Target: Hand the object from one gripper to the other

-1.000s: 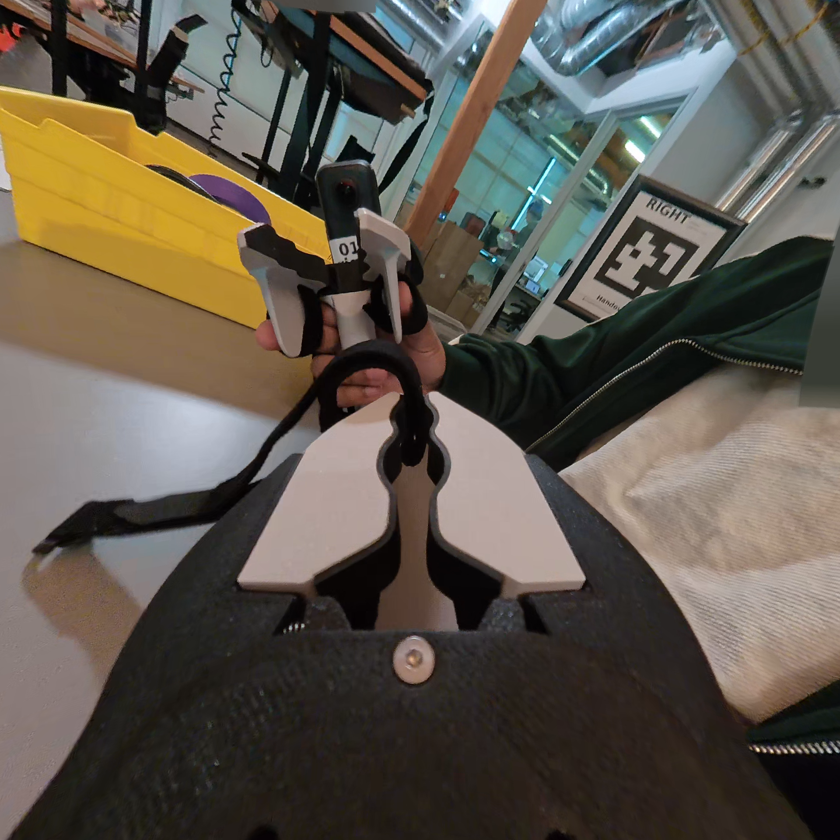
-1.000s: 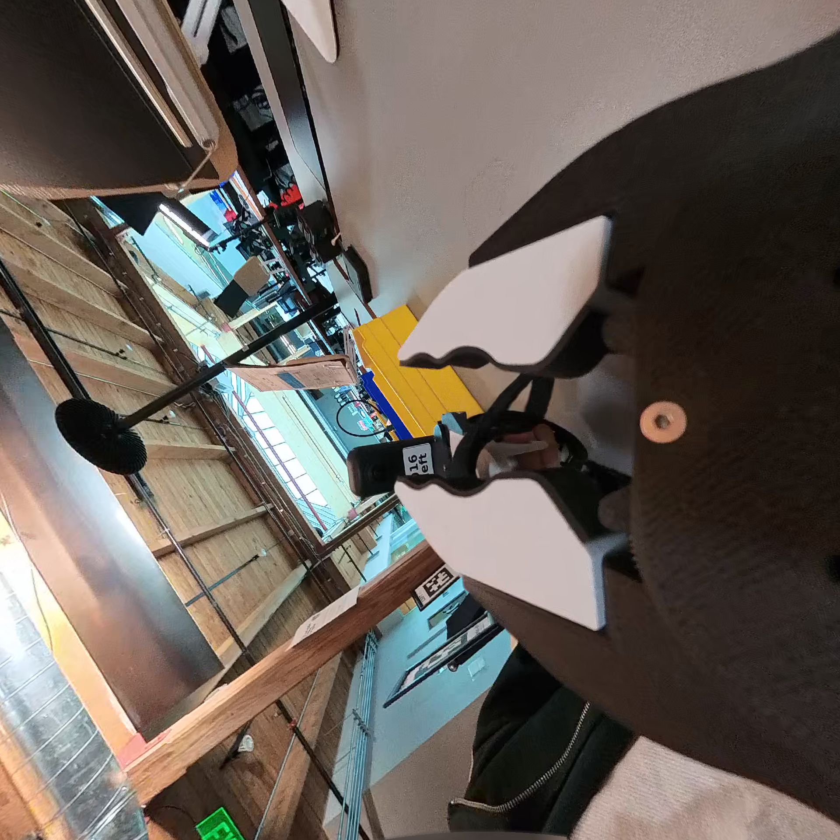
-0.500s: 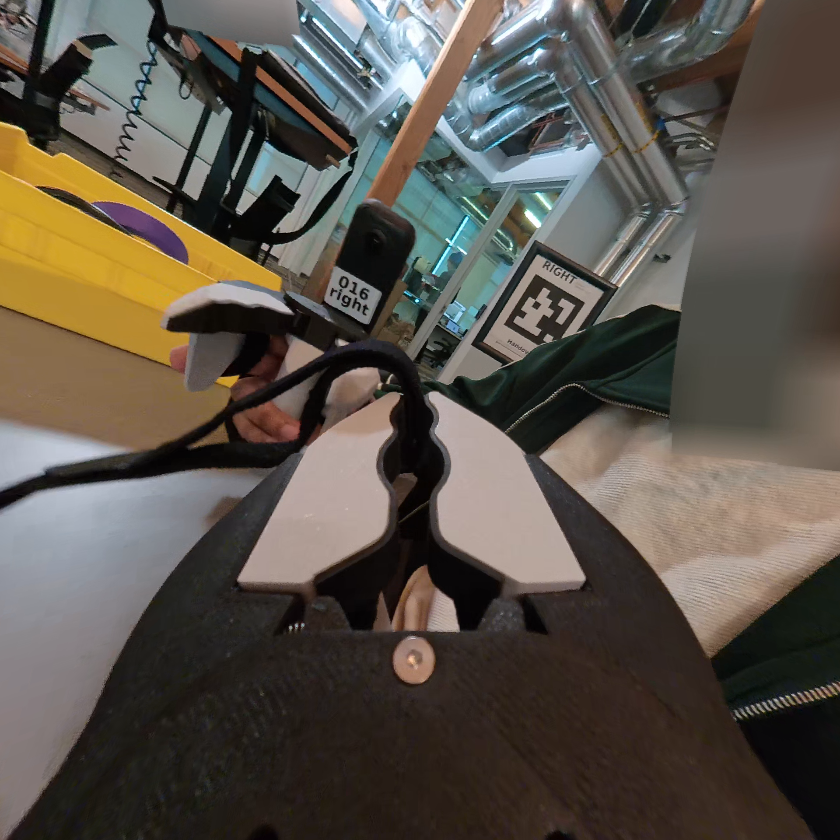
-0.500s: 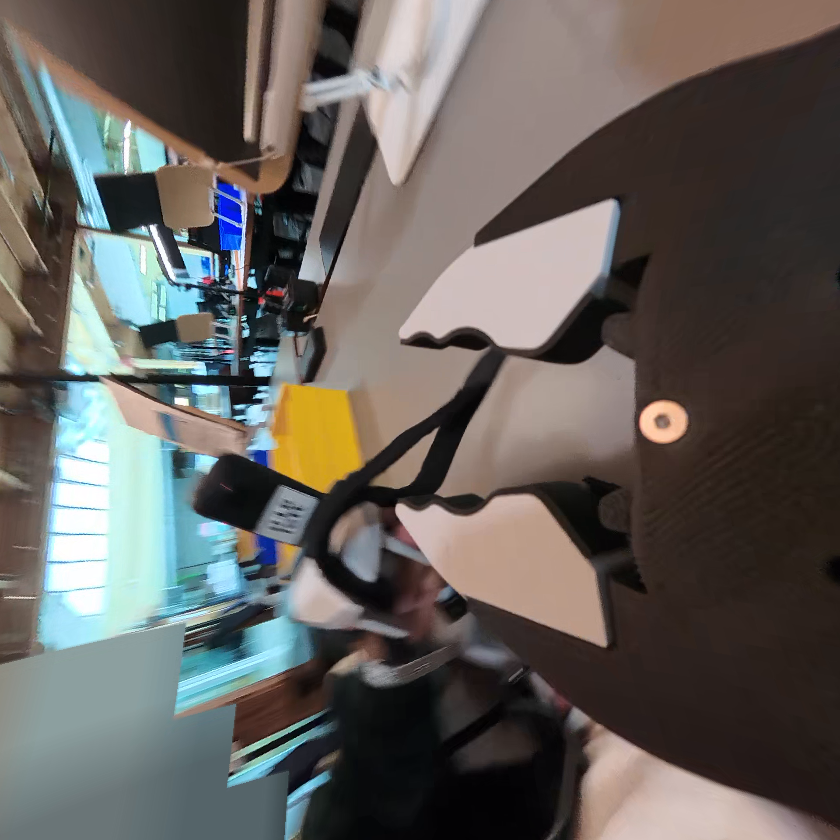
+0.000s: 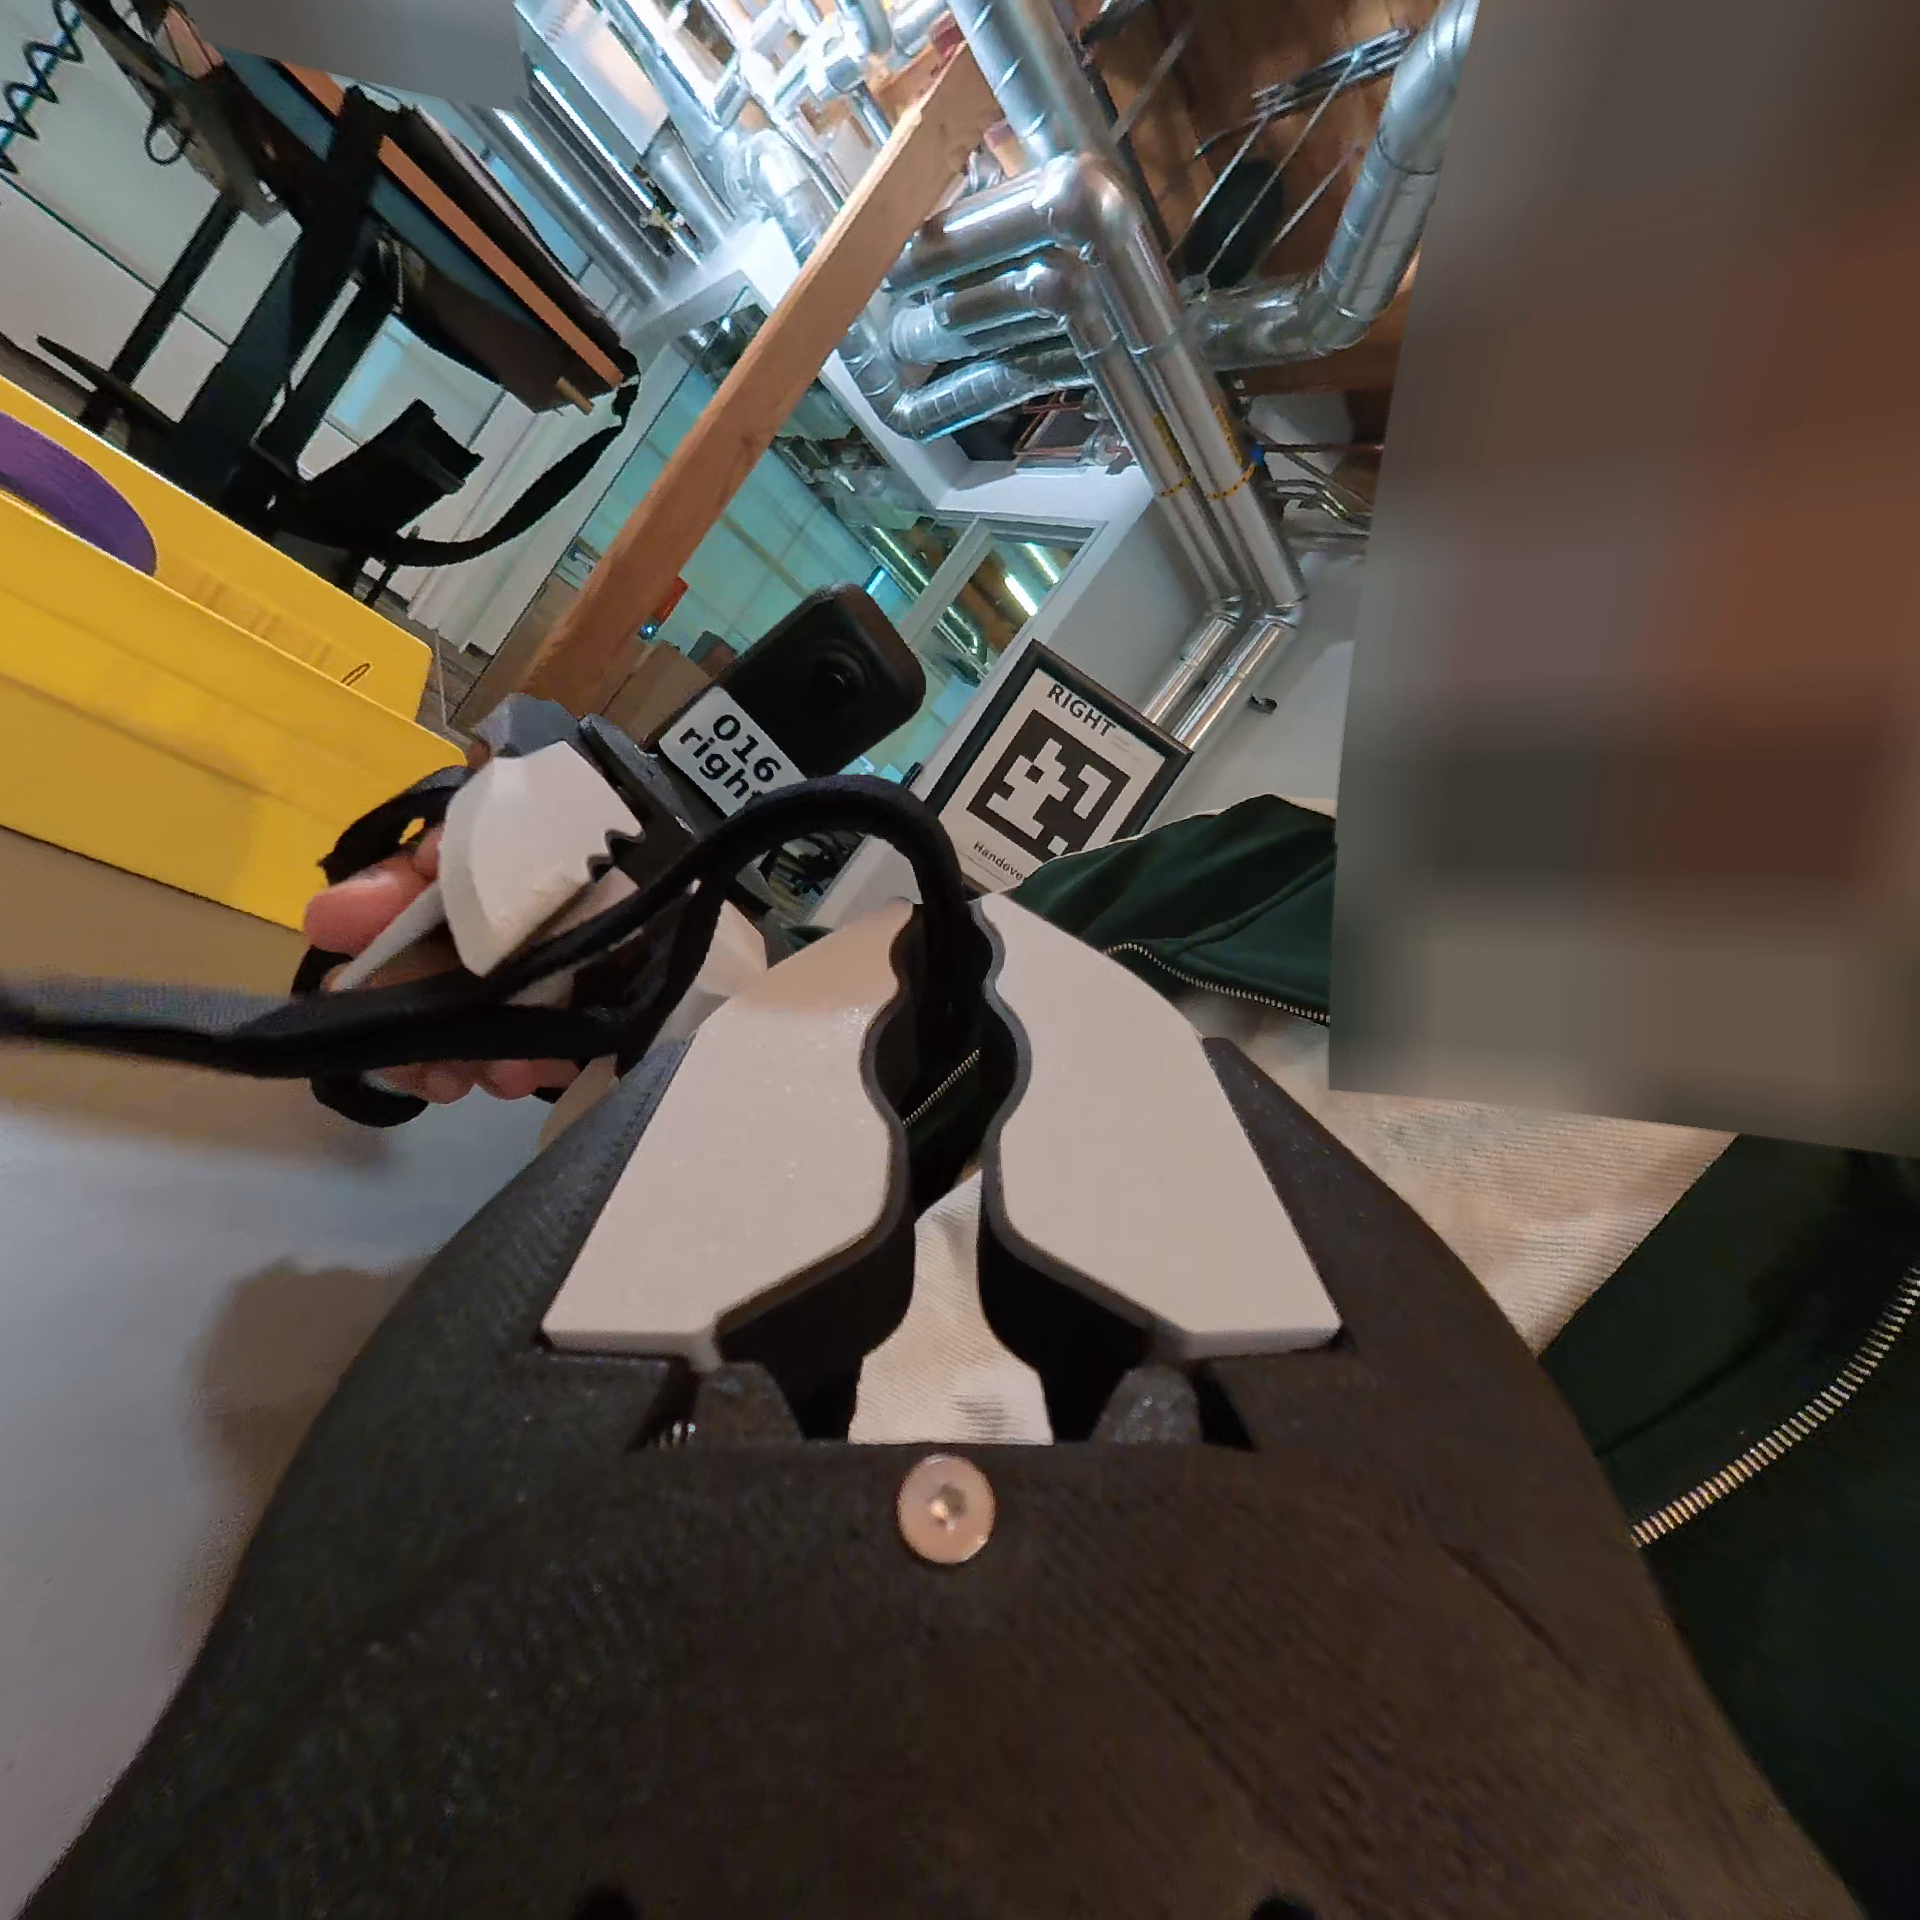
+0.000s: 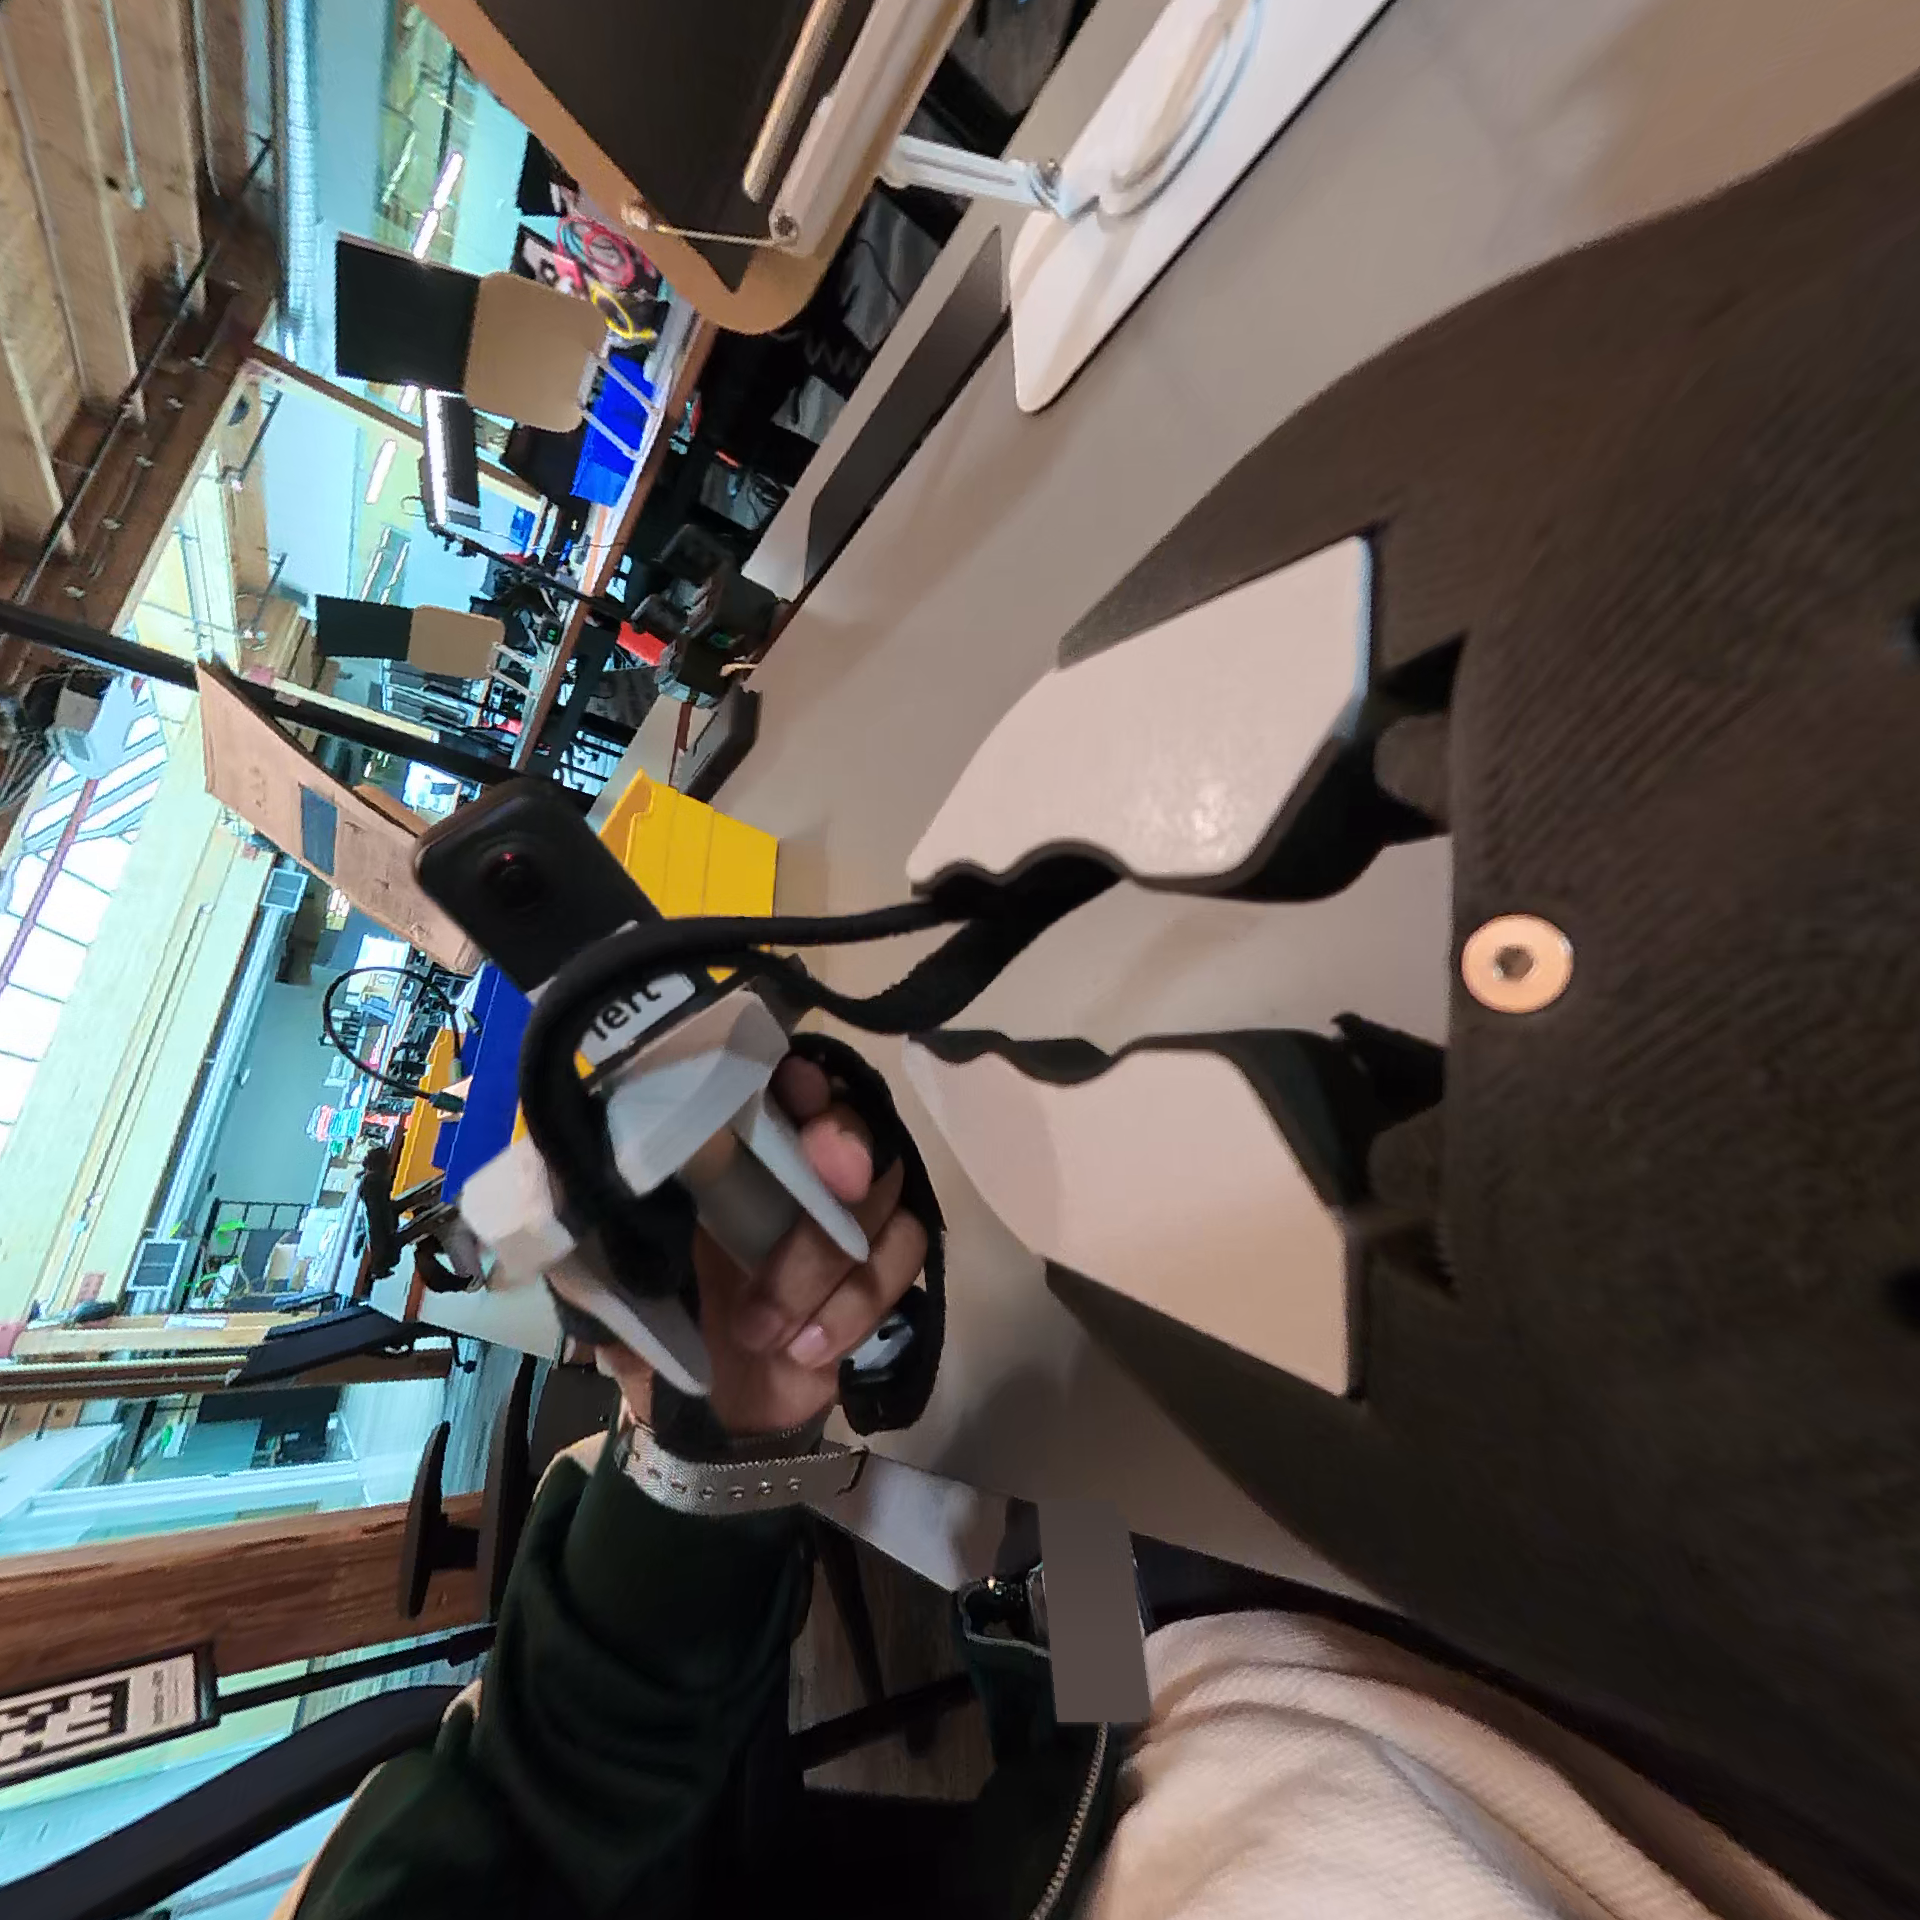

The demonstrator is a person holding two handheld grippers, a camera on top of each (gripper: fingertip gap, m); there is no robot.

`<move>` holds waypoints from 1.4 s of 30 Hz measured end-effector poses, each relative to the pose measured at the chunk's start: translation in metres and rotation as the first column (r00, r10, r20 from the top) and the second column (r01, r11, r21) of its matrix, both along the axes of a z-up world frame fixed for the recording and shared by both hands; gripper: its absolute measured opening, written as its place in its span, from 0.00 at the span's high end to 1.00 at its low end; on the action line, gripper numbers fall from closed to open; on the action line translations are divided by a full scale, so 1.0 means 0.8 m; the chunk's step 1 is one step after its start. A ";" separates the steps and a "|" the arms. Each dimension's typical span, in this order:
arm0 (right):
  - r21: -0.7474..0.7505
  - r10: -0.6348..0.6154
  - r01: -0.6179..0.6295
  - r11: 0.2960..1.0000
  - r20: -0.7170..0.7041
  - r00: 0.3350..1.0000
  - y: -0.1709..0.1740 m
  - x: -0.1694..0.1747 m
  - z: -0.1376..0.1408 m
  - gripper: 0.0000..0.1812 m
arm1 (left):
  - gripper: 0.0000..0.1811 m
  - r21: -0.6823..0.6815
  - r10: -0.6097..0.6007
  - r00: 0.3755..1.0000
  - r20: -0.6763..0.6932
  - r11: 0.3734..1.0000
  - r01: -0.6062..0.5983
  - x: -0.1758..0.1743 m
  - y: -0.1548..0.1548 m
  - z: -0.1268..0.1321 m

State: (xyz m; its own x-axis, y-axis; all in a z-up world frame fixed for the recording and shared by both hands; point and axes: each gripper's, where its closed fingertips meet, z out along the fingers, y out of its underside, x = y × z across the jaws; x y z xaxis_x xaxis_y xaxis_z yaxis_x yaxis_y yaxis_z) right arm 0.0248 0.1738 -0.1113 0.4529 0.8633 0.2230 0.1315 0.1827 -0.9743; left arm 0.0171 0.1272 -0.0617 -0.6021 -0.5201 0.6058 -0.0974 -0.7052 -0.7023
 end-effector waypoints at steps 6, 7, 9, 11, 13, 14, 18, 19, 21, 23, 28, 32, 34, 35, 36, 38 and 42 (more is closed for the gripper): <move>0.023 -0.017 0.017 1.000 0.006 1.000 0.000 0.005 0.005 0.97 | 0.89 -0.027 0.066 0.997 0.038 0.998 -0.065 -0.005 0.018 0.005; 0.013 -0.019 0.019 1.000 -0.002 1.000 0.001 0.006 0.005 0.97 | 0.85 -0.031 0.083 0.995 0.046 0.996 -0.082 -0.006 0.021 0.006; -0.005 -0.019 0.018 1.000 -0.024 1.000 0.003 0.008 0.006 0.97 | 0.79 -0.042 0.122 0.991 0.053 0.992 -0.119 -0.006 0.029 0.005; -0.024 -0.018 0.017 1.000 -0.053 0.998 0.004 0.010 0.009 0.97 | 0.77 -0.047 0.150 0.987 0.055 0.988 -0.147 -0.007 0.036 0.003; -0.049 -0.013 0.009 0.999 -0.086 0.996 0.005 0.013 0.012 0.97 | 0.75 -0.053 0.178 0.983 0.053 0.983 -0.175 -0.008 0.044 0.001; -0.062 -0.008 0.001 0.998 -0.106 0.994 0.005 0.014 0.013 0.97 | 0.75 -0.059 0.190 0.980 0.054 0.981 -0.187 -0.009 0.048 0.001; -0.129 0.033 -0.063 0.990 -0.222 0.974 0.003 0.019 0.024 0.97 | 0.75 -0.063 0.230 0.973 0.033 0.972 -0.228 -0.010 0.059 -0.009; -0.153 0.052 -0.095 0.984 -0.263 0.963 0.002 0.020 0.027 0.97 | 0.75 -0.057 0.240 0.971 0.021 0.970 -0.238 -0.009 0.061 -0.013; -0.211 0.090 -0.174 0.962 -0.357 0.930 -0.001 0.023 0.033 0.97 | 0.75 -0.033 0.254 0.967 -0.011 0.966 -0.255 -0.005 0.063 -0.023; -0.269 0.123 -0.269 0.925 -0.457 0.881 -0.003 0.025 0.040 0.97 | 0.75 0.005 0.263 0.964 -0.041 0.965 -0.263 0.000 0.062 -0.033; -0.327 0.191 -0.431 0.841 -0.566 0.802 -0.015 0.021 0.046 0.97 | 0.77 0.194 0.334 0.940 -0.065 0.929 -0.316 0.012 0.053 -0.050; -0.325 0.240 -0.500 0.803 -0.591 0.770 -0.025 0.014 0.049 0.97 | 0.77 0.383 0.372 0.925 -0.071 0.867 -0.319 0.020 0.040 -0.063; -0.325 0.261 -0.556 0.765 -0.632 0.730 -0.030 0.013 0.053 0.97 | 0.77 0.468 0.384 0.920 -0.075 0.829 -0.308 0.025 0.034 -0.071; -0.325 0.270 -0.588 0.741 -0.657 0.704 -0.032 0.014 0.056 0.97 | 0.78 0.506 0.389 0.918 -0.076 0.808 -0.301 0.027 0.030 -0.074; -0.325 0.276 -0.617 0.717 -0.680 0.679 -0.034 0.014 0.058 0.97 | 0.79 0.543 0.401 0.914 -0.068 0.783 -0.303 0.028 0.028 -0.076; -0.322 0.294 -0.664 0.675 -0.708 0.642 -0.038 0.014 0.060 0.97 | 0.80 0.610 0.424 0.904 -0.055 0.731 -0.305 0.031 0.025 -0.080; -0.305 0.341 -0.715 0.629 -0.718 0.607 -0.049 0.011 0.064 0.97 | 0.80 0.689 0.427 0.900 -0.082 0.677 -0.258 0.034 0.020 -0.096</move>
State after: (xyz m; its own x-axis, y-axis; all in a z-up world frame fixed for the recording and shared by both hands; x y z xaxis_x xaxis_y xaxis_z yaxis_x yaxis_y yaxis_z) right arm 0.0337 0.1344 -0.0601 -0.2647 0.8535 -0.4488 -0.3899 -0.5204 -0.7597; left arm 0.0447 0.1434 -0.1387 -0.1956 -0.9724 0.1268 -0.1512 -0.0979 -0.9836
